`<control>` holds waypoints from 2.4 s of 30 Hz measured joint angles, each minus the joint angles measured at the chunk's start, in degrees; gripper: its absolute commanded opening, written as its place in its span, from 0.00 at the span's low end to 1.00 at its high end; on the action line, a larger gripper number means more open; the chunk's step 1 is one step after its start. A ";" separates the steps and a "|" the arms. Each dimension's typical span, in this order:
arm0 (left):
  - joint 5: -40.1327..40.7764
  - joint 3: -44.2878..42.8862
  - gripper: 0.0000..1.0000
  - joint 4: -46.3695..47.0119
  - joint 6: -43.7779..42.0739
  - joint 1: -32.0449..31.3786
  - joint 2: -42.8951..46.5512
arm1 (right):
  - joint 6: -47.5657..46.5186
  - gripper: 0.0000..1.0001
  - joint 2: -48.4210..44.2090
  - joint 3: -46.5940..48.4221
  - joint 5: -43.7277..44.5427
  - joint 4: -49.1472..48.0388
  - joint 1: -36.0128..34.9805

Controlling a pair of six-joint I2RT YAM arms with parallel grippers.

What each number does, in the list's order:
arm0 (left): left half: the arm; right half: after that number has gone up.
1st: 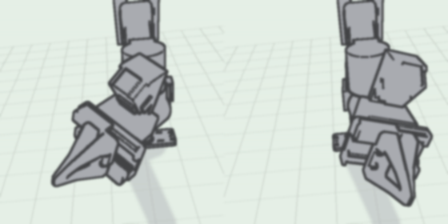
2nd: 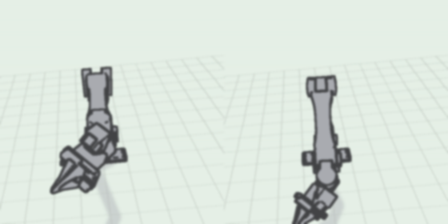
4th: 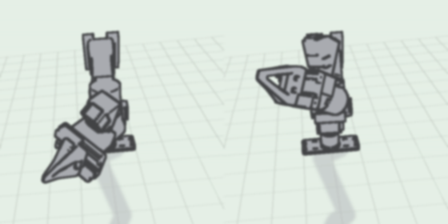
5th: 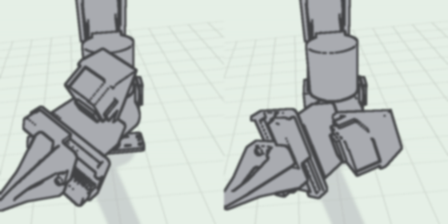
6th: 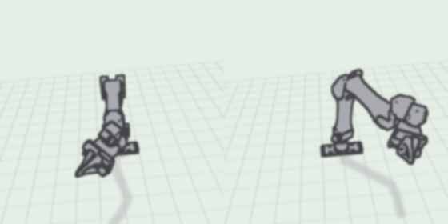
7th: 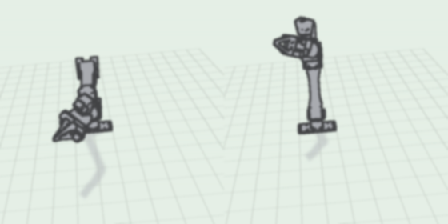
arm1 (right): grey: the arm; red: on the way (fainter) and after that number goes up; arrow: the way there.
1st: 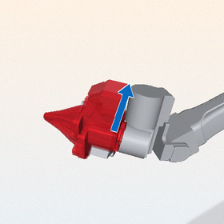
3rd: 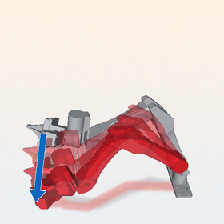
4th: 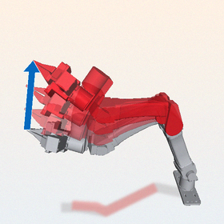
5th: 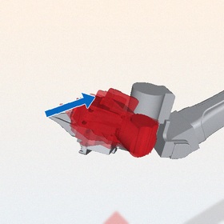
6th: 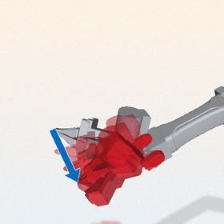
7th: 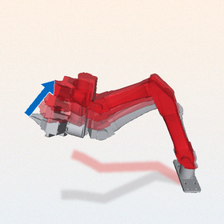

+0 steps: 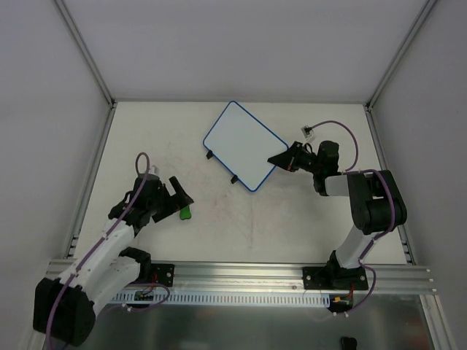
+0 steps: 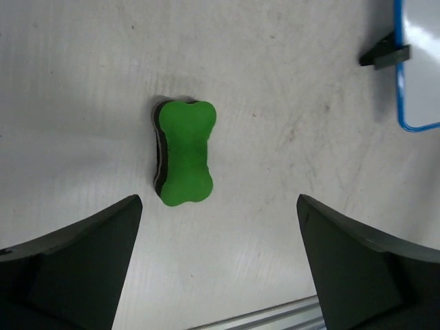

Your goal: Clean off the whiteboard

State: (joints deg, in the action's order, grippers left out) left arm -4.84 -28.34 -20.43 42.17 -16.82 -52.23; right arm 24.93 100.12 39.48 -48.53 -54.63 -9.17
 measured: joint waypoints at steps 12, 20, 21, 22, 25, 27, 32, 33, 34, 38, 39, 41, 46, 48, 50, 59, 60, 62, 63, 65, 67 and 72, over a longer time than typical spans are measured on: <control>-2.86 7.39 0.99 2.27 -1.55 0.00 24.24 | 0.76 0.31 0.00 0.00 -1.22 -2.25 -0.26; -4.22 7.48 0.99 2.21 -2.80 0.00 23.91 | 1.66 0.84 0.00 0.00 -1.73 -3.41 -0.31; -4.22 7.56 0.99 2.19 -2.84 0.00 24.39 | 1.95 0.89 0.00 0.00 -1.68 -3.52 -0.28; -4.22 7.65 0.99 2.19 -2.89 0.00 24.96 | 2.12 0.91 0.00 0.00 -1.70 -3.85 -0.28; -4.24 7.72 0.99 2.14 -2.99 -0.02 26.51 | 2.45 0.99 0.00 -0.02 -1.64 -4.44 -0.09; -4.33 7.72 0.99 2.14 -2.99 0.00 27.23 | 2.71 0.99 0.00 -0.68 -1.44 -5.70 0.13; -4.87 8.15 0.99 2.14 -3.08 0.00 28.26 | 3.17 0.99 -0.98 -5.29 0.39 -6.56 1.07; -5.07 8.39 0.99 2.10 -3.23 0.00 28.61 | 3.43 0.99 -2.16 -7.37 1.44 -6.75 1.46; -5.11 8.50 0.99 2.10 -3.30 0.00 28.76 | 3.41 0.99 -3.15 -8.57 1.79 -6.75 1.68; -5.09 9.16 0.99 2.21 -3.89 -0.02 30.12 | 3.39 0.99 -12.66 -16.90 5.29 -6.56 3.06; -5.09 9.46 0.99 2.23 -4.04 0.00 30.69 | 3.32 0.99 -15.80 -18.78 6.25 -6.12 3.23; -5.03 10.23 0.99 2.34 -4.37 -0.02 31.78 | 2.97 0.99 -22.73 -22.10 7.76 -4.76 3.30; -3.61 11.21 0.99 3.13 -6.12 -0.02 32.87 | -0.17 0.99 -41.97 -26.58 10.73 4.72 3.23; -3.02 11.39 0.99 3.58 -7.37 -0.02 32.74 | -1.73 0.99 -48.78 -27.39 11.65 9.94 3.06; -2.14 11.41 0.99 4.09 -8.66 -0.02 32.33 | -3.50 0.99 -55.04 -28.22 12.50 15.13 2.97; -0.83 11.67 0.99 6.60 -11.61 0.00 29.27 | -7.69 0.99 -72.32 -35.10 18.71 33.14 2.91; -0.83 12.15 0.99 7.61 -11.67 -0.02 29.24 | -7.67 0.99 -73.57 -36.09 19.23 34.53 2.91; -0.85 13.22 0.99 8.79 -11.69 -0.02 29.24 | -7.69 0.99 -75.45 -37.18 20.02 36.68 2.91; -0.90 13.75 0.99 9.03 -11.74 -0.02 29.24 | -7.69 0.99 -75.95 -37.27 20.28 37.46 2.91; -0.90 14.67 0.99 9.57 -11.76 -0.02 29.44 | -7.82 0.99 -76.17 -37.27 20.87 37.83 2.91; -0.87 15.30 0.99 10.12 -11.74 0.00 29.53 | -7.93 0.99 -76.00 -37.27 20.92 38.14 2.91; -0.87 15.87 0.99 11.43 -11.74 0.00 29.33 | -8.09 0.99 -74.29 -37.27 20.90 38.66 2.91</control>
State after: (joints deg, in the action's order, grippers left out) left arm -5.72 -12.47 -8.99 30.44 -16.82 -22.90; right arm 16.84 25.82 2.22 -27.64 -15.97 -6.26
